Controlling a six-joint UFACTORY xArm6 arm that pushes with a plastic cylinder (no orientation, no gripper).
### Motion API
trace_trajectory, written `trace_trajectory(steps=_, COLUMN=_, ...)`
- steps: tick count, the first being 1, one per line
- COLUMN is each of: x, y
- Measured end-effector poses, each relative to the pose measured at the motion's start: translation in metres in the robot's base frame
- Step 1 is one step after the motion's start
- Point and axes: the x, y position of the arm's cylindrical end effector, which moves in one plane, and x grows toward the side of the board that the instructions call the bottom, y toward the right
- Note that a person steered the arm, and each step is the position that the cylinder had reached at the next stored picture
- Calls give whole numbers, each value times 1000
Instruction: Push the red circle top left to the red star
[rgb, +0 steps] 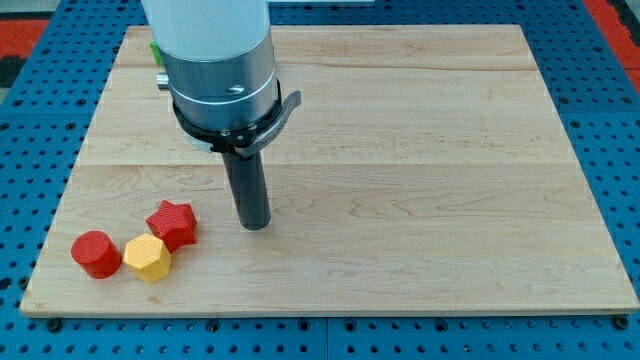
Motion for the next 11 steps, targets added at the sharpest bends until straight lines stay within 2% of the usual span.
trace_trajectory(steps=2, x=6, y=14)
trace_trajectory(steps=3, x=90, y=23)
trace_trajectory(steps=4, x=97, y=6)
trace_trajectory(steps=6, x=93, y=-135)
trace_trajectory(steps=7, x=69, y=-147)
trace_trajectory(steps=9, x=-7, y=-128)
trace_trajectory(steps=10, x=14, y=-122)
trace_trajectory(steps=11, x=29, y=-148)
